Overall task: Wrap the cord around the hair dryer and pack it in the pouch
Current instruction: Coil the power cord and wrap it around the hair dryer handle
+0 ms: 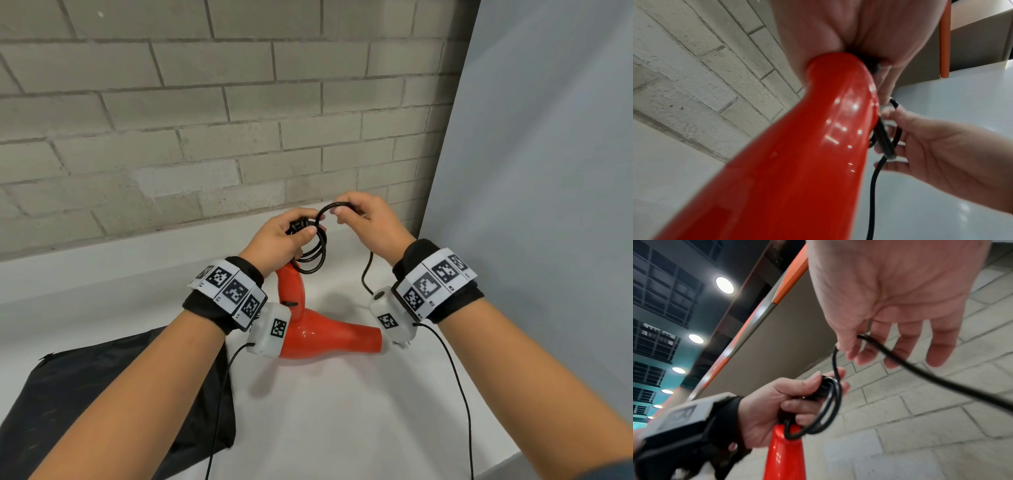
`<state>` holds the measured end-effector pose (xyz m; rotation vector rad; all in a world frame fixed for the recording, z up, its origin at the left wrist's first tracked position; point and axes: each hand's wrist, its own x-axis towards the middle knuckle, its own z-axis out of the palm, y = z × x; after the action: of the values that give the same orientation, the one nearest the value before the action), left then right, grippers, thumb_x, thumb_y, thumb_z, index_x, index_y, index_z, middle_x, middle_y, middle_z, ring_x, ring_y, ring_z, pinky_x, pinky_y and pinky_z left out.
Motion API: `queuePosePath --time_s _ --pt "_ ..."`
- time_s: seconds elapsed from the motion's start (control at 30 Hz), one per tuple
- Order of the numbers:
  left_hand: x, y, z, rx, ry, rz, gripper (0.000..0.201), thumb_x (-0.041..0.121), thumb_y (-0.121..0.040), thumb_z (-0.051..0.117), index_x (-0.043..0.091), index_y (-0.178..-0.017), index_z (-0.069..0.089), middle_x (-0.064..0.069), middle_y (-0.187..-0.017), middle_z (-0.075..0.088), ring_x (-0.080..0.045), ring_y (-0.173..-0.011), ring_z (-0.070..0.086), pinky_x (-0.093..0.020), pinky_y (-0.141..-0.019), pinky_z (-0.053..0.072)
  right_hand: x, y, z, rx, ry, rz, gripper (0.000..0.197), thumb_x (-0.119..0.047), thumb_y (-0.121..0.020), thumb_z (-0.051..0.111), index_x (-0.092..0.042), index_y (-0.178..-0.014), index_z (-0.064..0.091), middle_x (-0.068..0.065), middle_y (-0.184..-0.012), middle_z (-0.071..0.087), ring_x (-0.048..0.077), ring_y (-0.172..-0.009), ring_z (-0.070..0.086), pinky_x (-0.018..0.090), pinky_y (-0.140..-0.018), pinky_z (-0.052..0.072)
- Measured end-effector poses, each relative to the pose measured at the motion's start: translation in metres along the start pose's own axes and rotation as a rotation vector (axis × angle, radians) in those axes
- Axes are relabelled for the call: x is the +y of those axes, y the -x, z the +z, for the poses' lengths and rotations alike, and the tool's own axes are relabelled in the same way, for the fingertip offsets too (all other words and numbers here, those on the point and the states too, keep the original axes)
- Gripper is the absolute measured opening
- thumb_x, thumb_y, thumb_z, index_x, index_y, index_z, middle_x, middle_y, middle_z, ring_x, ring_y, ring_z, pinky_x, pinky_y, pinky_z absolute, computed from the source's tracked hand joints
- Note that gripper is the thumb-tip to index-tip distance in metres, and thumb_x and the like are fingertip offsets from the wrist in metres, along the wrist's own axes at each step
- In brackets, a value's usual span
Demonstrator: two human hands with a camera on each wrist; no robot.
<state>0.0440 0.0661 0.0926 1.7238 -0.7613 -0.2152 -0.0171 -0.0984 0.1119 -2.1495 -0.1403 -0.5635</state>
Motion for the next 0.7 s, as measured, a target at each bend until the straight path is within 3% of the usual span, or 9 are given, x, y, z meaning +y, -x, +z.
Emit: queuePosePath --time_s 0.1,0.23,0.33,0.4,0.5,0.53,0.63,0.7 --pt "-0.002 -0.002 0.001 0.083 0.02 -0.015 0.021 0.01 -0.09 0.05 0.015 -0.108 0.059 -0.002 -0.082 0.057 -0.001 -0.04 0.041 -0.014 -0.048 0.039 0.032 0.015 -0.004 -0.023 0.173 0.222 0.029 -0.021 -0.088 0.056 -0.014 -0.117 0.054 0.004 -0.107 0.056 0.018 -0.093 0.052 0.025 -0.08 0.043" --pt "-0.004 -0.002 0.002 0.079 0.015 -0.012 0.018 0.012 -0.09 0.051 0.022 -0.103 0.059 -0.014 -0.101 0.061 -0.001 -0.041 0.041 -0.016 -0.049 0.04 0.081 0.046 -0.005 -0.318 0.478 0.627 0.045 -0.025 -0.087 0.058 -0.01 -0.128 0.045 0.013 -0.132 0.05 0.027 -0.118 0.05 0.033 -0.096 0.041" --pt "-0.001 0.0 0.005 0.08 0.021 -0.008 0.019 0.011 -0.09 0.051 0.02 -0.104 0.059 -0.001 -0.085 0.058 -0.001 -0.041 0.04 -0.019 -0.052 0.039 0.105 0.069 0.003 -0.598 0.702 0.718 0.043 -0.024 -0.09 0.053 -0.006 -0.129 0.047 0.012 -0.136 0.048 0.026 -0.125 0.046 0.031 -0.103 0.038" --pt "0.0 0.0 0.007 0.084 0.009 -0.008 0.019 0.011 -0.09 0.051 0.021 -0.104 0.06 0.002 -0.081 0.056 -0.001 -0.04 0.04 -0.021 -0.053 0.039 0.116 0.08 0.009 -0.658 0.685 0.737 0.043 -0.021 -0.088 0.054 -0.01 -0.13 0.048 0.009 -0.135 0.051 0.024 -0.122 0.048 0.029 -0.102 0.038" --pt "0.0 0.001 0.007 0.068 0.006 -0.012 0.018 0.013 -0.09 0.051 0.025 -0.099 0.06 -0.008 -0.092 0.061 -0.001 -0.041 0.04 -0.022 -0.054 0.039 0.127 0.087 0.014 -0.577 0.607 0.736 0.038 -0.016 -0.085 0.059 -0.014 -0.123 0.055 0.008 -0.127 0.059 0.022 -0.111 0.056 0.028 -0.094 0.044" --pt "0.0 0.0 0.008 0.065 0.009 -0.01 0.018 0.013 -0.09 0.051 0.026 -0.098 0.06 -0.005 -0.089 0.06 -0.001 -0.041 0.04 -0.022 -0.054 0.039 0.129 0.088 0.014 -0.565 0.608 0.734 0.034 -0.012 -0.085 0.059 -0.013 -0.119 0.058 0.009 -0.124 0.06 0.023 -0.105 0.059 0.027 -0.089 0.046" --pt "0.0 0.001 0.008 0.081 0.032 -0.011 0.017 0.012 -0.09 0.051 0.025 -0.096 0.061 0.016 -0.062 0.055 -0.002 -0.04 0.038 -0.021 -0.052 0.037 0.131 0.084 0.014 -0.477 0.596 0.719 0.028 0.002 -0.084 0.05 -0.007 -0.107 0.062 0.015 -0.11 0.065 0.028 -0.088 0.063 0.032 -0.076 0.052" --pt "-0.001 0.002 0.007 0.084 0.065 -0.008 0.019 0.01 -0.091 0.049 0.026 -0.093 0.06 0.017 -0.052 0.051 -0.002 -0.039 0.036 -0.019 -0.05 0.036 0.129 0.079 0.009 -0.267 0.423 0.721 0.022 0.005 -0.084 0.044 -0.009 -0.093 0.06 0.016 -0.086 0.063 0.026 -0.065 0.059 0.033 -0.064 0.054"
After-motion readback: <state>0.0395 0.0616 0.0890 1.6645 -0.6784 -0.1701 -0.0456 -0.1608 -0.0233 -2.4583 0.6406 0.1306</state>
